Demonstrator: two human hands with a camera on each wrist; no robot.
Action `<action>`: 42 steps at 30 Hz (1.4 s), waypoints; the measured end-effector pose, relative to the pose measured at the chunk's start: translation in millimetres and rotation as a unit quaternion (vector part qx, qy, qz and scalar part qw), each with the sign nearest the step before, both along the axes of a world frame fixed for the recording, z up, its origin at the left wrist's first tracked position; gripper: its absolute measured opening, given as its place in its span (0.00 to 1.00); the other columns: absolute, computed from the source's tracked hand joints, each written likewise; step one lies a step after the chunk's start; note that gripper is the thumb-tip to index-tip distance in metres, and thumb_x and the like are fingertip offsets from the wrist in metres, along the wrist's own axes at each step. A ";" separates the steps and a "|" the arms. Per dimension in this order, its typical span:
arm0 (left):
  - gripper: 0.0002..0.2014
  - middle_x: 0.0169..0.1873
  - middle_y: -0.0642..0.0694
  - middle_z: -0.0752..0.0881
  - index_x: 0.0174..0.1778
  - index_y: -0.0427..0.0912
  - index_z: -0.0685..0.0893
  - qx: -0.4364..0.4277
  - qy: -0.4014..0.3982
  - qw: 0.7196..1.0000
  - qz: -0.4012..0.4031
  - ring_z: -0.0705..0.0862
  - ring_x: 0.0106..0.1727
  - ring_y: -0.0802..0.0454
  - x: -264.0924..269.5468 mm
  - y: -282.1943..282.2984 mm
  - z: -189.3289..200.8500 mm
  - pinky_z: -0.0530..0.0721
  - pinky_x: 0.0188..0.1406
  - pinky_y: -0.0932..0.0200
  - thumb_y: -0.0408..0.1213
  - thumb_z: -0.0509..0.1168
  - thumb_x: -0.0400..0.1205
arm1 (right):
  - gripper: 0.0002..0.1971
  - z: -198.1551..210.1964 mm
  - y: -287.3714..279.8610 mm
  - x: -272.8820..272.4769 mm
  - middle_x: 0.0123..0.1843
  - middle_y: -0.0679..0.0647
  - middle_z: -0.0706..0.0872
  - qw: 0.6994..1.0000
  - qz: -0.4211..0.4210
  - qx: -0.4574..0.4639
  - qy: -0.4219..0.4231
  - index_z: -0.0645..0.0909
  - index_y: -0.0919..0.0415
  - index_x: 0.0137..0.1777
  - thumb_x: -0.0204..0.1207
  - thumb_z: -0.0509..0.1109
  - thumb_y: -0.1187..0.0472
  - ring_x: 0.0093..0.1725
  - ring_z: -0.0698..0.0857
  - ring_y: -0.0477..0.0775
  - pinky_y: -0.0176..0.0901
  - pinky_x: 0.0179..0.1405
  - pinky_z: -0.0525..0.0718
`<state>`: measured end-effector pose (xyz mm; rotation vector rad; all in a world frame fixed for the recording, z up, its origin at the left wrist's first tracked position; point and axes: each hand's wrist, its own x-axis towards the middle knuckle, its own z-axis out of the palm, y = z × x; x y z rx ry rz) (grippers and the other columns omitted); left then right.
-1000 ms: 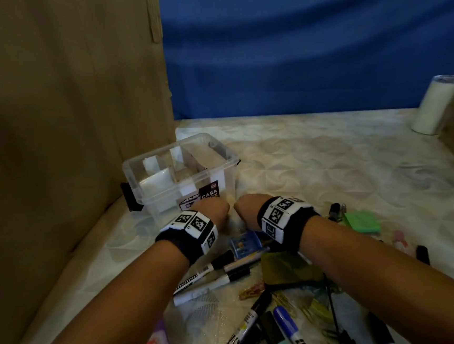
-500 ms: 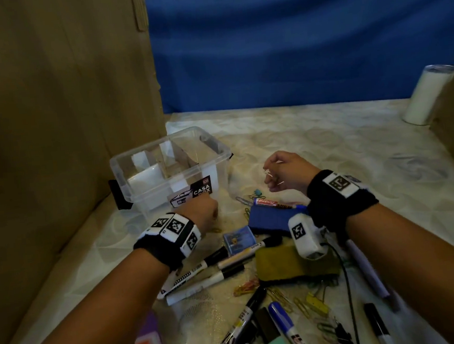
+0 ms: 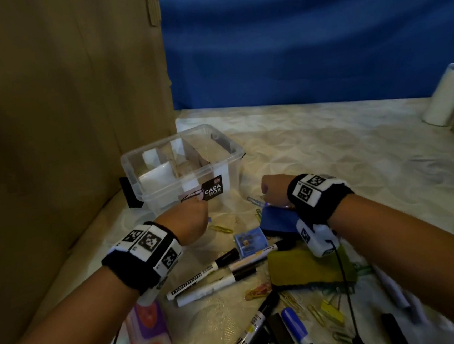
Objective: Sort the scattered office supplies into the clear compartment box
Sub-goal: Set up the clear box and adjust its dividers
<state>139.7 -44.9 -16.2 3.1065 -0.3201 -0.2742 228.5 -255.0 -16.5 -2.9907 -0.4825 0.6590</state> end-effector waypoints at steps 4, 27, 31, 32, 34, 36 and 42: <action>0.15 0.60 0.37 0.84 0.59 0.36 0.78 0.085 0.003 0.996 0.005 0.83 0.60 0.39 1.7 -9.4 -3.8 0.79 0.55 0.50 0.40 0.51 0.87 | 0.07 13.1 -11.9 10.3 0.42 0.56 0.78 0.995 0.051 -0.077 -0.042 0.76 0.60 0.42 0.82 0.61 0.62 0.34 0.74 0.54 0.43 0.38 0.75; 0.12 0.59 0.40 0.86 0.61 0.36 0.82 0.204 0.018 0.979 -0.022 0.84 0.61 0.41 13.6 -26.0 -1.9 0.82 0.57 0.50 0.33 0.58 0.85 | 0.29 -20.5 -22.4 33.8 0.54 0.58 0.85 0.968 0.141 -0.129 -0.162 0.64 0.58 0.72 0.78 0.67 0.46 0.41 0.82 0.61 0.47 0.35 0.78; 0.12 0.53 0.45 0.87 0.57 0.41 0.83 0.176 0.035 0.984 -0.015 0.86 0.55 0.45 11.5 -21.3 -2.4 0.81 0.44 0.56 0.41 0.66 0.79 | 0.24 23.9 -25.6 13.8 0.52 0.61 0.85 0.962 0.139 -0.130 -0.196 0.61 0.58 0.74 0.81 0.59 0.51 0.46 0.84 0.63 0.46 0.35 0.76; 0.13 0.52 0.45 0.87 0.56 0.41 0.83 0.168 0.037 0.985 -0.017 0.86 0.54 0.46 9.7 -20.0 -2.8 0.81 0.43 0.56 0.42 0.67 0.79 | 0.23 35.7 -25.7 8.2 0.52 0.61 0.85 0.958 0.139 -0.133 -0.212 0.62 0.57 0.72 0.81 0.59 0.52 0.45 0.83 0.63 0.46 0.35 0.77; 0.15 0.51 0.45 0.88 0.55 0.41 0.84 0.158 0.042 0.986 -0.022 0.87 0.53 0.46 6.1 -17.8 -4.0 0.83 0.46 0.56 0.45 0.69 0.77 | 0.19 55.0 -23.9 -0.2 0.53 0.61 0.85 0.950 0.143 -0.134 -0.245 0.64 0.56 0.68 0.79 0.60 0.53 0.47 0.83 0.63 0.47 0.37 0.78; 0.17 0.51 0.45 0.88 0.56 0.41 0.84 0.158 0.051 0.986 -0.026 0.86 0.53 0.46 3.5 -15.2 -4.5 0.83 0.49 0.56 0.47 0.70 0.76 | 0.17 73.6 -16.3 -7.0 0.53 0.62 0.84 0.940 0.155 -0.130 -0.275 0.65 0.57 0.66 0.79 0.60 0.54 0.43 0.79 0.62 0.46 0.36 0.75; 0.16 0.57 0.44 0.86 0.58 0.44 0.83 0.114 0.063 0.991 -0.026 0.85 0.58 0.45 -2.5 -2.7 -5.2 0.82 0.55 0.52 0.47 0.67 0.78 | 0.19 119.7 42.4 -15.5 0.55 0.60 0.85 0.888 0.257 -0.107 -0.367 0.64 0.59 0.69 0.80 0.57 0.54 0.52 0.78 0.62 0.49 0.34 0.70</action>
